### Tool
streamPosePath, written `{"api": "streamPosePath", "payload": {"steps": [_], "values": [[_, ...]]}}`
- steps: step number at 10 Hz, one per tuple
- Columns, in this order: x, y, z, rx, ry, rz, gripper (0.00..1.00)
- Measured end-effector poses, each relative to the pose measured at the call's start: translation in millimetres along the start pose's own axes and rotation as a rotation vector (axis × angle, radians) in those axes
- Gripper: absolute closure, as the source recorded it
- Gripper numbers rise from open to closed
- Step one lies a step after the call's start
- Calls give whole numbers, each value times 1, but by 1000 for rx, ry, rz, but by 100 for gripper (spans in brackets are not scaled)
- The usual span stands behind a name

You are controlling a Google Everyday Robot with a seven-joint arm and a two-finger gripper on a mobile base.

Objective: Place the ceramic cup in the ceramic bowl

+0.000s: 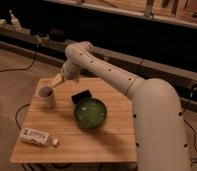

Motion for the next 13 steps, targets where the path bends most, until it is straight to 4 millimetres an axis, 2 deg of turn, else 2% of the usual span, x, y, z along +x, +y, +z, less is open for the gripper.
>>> {"api": "streamPosePath", "payload": {"steps": [1, 4, 9, 13], "values": [[4, 2, 4, 8, 4, -2, 20], [25, -6, 31, 106, -4, -35, 20], [29, -16, 70, 173, -97, -104, 20], [41, -24, 96, 149, -129, -130, 20]]}}
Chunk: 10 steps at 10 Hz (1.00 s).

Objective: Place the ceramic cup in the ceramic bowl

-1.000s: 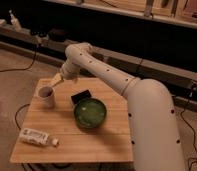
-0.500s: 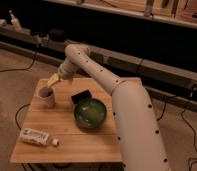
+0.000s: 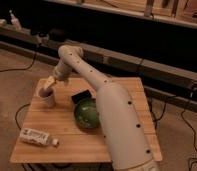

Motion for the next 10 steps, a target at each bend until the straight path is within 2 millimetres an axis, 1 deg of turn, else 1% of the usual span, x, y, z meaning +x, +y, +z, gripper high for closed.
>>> {"api": "streamPosePath", "payload": {"steps": [2, 3, 4, 5, 6, 7, 8, 9, 10], "values": [[9, -2, 11, -8, 2, 9, 20], [12, -3, 16, -10, 3, 13, 25], [13, -5, 23, -12, 0, 21, 36], [13, -7, 28, -15, -5, 30, 44], [10, -12, 37, -20, -15, 60, 56], [8, -17, 42, -18, -22, 78, 63], [4, -23, 48, -15, -33, 104, 74], [-2, -27, 52, -18, -46, 133, 84], [-6, -27, 51, -32, -47, 174, 94]]}}
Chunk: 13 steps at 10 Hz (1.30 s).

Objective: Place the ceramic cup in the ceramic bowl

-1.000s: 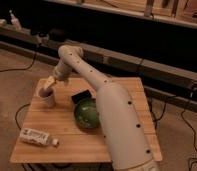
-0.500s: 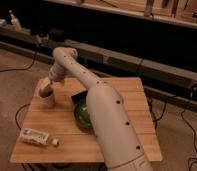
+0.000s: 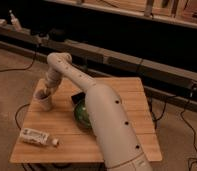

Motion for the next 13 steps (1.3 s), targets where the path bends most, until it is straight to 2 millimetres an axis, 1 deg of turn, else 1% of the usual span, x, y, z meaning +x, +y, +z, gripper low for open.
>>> {"api": "streamPosePath", "payload": {"steps": [1, 3, 4, 5, 6, 7, 8, 9, 10, 11, 12, 13], "values": [[-1, 6, -12, -19, 23, 60, 99], [-6, 18, -49, -35, 85, 161, 100], [-18, 26, -77, -33, 122, 207, 100], [-32, 35, -96, -35, 138, 228, 100], [-52, 45, -119, -35, 152, 248, 100], [-88, 62, -147, -44, 158, 285, 100], [-113, 72, -160, -55, 156, 315, 100], [-146, 84, -171, -68, 147, 362, 100], [-181, 95, -178, -69, 135, 421, 100], [-211, 98, -179, -52, 120, 475, 100], [-234, 99, -177, -36, 110, 520, 99], [-254, 101, -174, -24, 109, 567, 93]]}}
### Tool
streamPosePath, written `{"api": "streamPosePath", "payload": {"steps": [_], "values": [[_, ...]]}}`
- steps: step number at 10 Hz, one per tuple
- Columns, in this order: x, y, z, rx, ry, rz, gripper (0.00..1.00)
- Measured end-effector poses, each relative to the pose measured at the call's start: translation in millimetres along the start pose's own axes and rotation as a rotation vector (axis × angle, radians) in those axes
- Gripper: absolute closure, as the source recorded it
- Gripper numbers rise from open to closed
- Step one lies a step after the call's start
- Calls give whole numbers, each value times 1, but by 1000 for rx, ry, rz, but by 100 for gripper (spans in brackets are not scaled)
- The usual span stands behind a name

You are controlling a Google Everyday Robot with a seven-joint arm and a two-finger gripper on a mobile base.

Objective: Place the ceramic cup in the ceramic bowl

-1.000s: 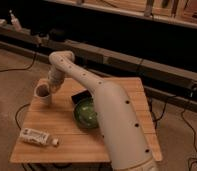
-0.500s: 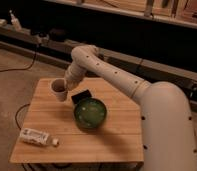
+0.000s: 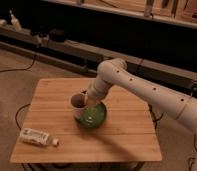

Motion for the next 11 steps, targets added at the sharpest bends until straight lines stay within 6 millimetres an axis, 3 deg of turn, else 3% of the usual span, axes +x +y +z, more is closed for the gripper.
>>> {"api": "streamPosePath", "payload": {"steps": [1, 3, 4, 6, 8, 11], "values": [[-13, 12, 1, 0, 0, 45, 83], [-18, 32, 1, -34, 46, 110, 64], [-10, 36, 1, -56, 98, 131, 51], [15, 20, 5, -37, 219, 133, 24], [18, 2, 15, 20, 231, 146, 20], [-7, -7, 38, 119, 111, 218, 20]]}}
